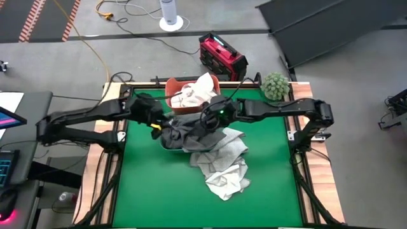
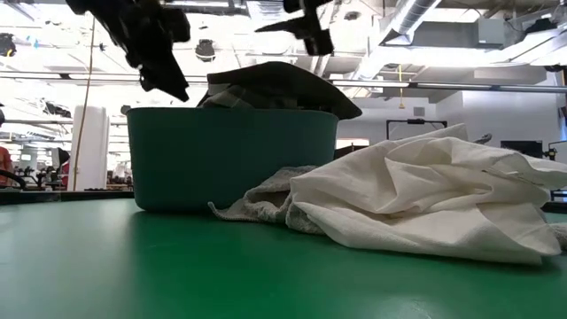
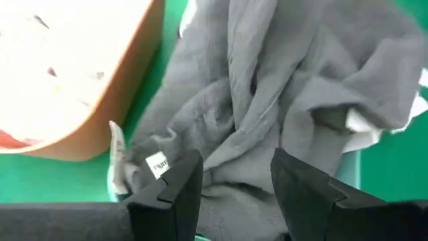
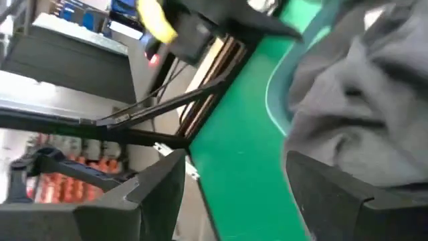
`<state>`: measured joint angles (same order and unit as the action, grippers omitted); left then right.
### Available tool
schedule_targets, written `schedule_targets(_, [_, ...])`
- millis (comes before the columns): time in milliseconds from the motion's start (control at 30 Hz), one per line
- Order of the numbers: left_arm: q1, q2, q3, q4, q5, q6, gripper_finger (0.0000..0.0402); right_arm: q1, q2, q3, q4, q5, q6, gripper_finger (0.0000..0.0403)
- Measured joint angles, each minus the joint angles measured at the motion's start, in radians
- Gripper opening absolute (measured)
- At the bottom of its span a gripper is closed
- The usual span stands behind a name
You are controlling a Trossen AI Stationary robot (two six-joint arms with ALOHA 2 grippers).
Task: Sort towels by color in basket
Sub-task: Put the gray towel into the green bin
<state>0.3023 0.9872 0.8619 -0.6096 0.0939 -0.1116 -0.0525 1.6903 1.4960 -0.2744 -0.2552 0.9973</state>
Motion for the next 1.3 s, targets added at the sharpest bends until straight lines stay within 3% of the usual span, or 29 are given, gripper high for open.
schedule_targets(300, [0.0, -0.153, 0.0, -0.032, -0.046, -0.113, 0.0167, 0.078, 0.174, -0.001, 0.242, -0.057, 0.185, 0.0286])
schedule_targets(533, [0.0, -0.233, 0.0, -0.037, -0.045, -0.169, 0.0167, 0.049, 0.336, 0.004, 0.174, -0.075, 0.18, 0.0286])
schedule_targets(733, [-0.001, -0.26, 0.001, -0.078, -0.013, -0.174, 0.0167, 0.029, 0.409, 0.001, 0.28, -0.121, 0.255, 0.0286])
schedule_targets(1033, [-0.001, -0.277, 0.001, -0.126, -0.002, -0.158, 0.0167, 0.01, 0.321, -0.003, 0.317, -0.086, 0.316, 0.0286])
schedule_targets(1300, [-0.001, -0.276, 0.001, -0.076, -0.002, -0.101, 0.0167, -0.031, 0.182, -0.002, 0.218, 0.015, 0.232, 0.0286])
